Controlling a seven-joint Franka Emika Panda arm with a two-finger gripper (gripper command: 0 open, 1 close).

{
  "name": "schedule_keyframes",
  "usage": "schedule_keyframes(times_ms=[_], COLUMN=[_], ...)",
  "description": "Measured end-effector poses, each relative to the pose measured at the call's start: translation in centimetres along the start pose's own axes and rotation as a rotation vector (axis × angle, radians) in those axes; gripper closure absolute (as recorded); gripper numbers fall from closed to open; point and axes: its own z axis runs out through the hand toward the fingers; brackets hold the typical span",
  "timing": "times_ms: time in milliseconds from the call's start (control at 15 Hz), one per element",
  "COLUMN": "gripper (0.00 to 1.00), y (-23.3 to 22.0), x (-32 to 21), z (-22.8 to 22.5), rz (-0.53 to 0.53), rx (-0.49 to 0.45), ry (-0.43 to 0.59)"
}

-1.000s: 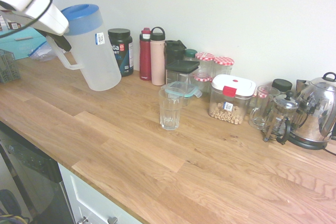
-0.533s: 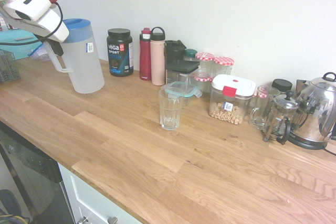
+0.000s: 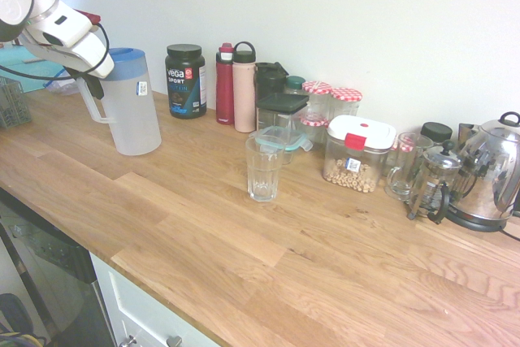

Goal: Pour me some water

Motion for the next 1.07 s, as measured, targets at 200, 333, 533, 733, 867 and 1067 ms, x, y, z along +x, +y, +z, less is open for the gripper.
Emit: schedule_keyframes(times_ms=[200, 333, 533, 733, 867, 1067], gripper=[0.0, 0.0, 0.0, 0.0, 0.0, 0.0], y=[0.3, 0.32, 0.29, 0.17, 0.17, 0.22], x=[0.94, 0.99, 0.99, 1.02, 1.15, 1.34], z=[1.16, 1.31, 1.23, 1.11, 1.02, 0.94], rz=[0.029, 0.029, 0.017, 0.008, 0.011, 0.016], rx=[0.002, 0.004, 0.002, 0.001, 0.004, 0.005], ry=[-0.033, -0.043, -0.035, -0.024, -0.025, -0.028])
